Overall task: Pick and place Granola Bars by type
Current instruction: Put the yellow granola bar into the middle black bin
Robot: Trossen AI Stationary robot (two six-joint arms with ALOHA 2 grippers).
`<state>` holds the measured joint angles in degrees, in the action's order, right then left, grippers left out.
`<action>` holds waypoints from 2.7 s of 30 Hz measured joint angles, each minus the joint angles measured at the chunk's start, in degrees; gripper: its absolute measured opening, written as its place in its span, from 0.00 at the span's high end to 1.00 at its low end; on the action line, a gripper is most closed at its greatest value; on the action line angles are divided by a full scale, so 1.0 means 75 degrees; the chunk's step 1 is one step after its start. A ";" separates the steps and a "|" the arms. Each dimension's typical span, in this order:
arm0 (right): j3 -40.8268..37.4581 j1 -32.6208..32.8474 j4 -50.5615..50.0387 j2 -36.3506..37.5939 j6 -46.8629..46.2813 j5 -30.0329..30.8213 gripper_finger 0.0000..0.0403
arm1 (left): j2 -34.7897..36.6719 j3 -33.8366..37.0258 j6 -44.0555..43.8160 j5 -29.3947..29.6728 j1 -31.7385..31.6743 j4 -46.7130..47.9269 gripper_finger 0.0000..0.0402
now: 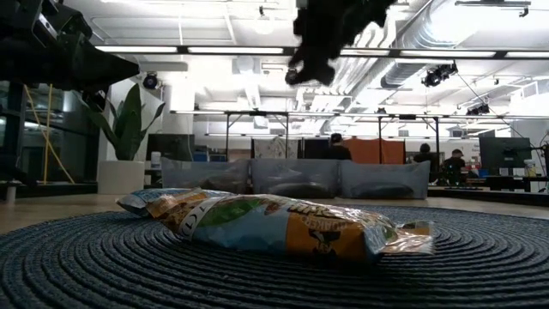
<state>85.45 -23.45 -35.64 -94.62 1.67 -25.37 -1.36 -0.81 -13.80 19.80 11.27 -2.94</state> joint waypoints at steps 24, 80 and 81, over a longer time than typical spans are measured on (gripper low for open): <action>0.0000 0.6313 0.1364 -0.0699 -0.5748 0.3181 0.40 | -0.0001 0.0002 0.0000 -0.0010 0.0000 0.0000 1.00; -0.0003 0.7707 0.2439 -0.4054 -0.6230 0.6388 0.40 | 0.0001 0.0000 0.0000 -0.0003 0.0000 -0.0001 1.00; -0.0003 0.7707 0.2443 -0.4091 -0.6230 0.6389 0.40 | -0.0001 0.0002 0.0000 -0.0001 0.0000 0.0000 1.00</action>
<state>85.43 34.35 -17.32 -125.30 -45.06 22.55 -1.36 -0.80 -13.80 19.79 11.27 -2.94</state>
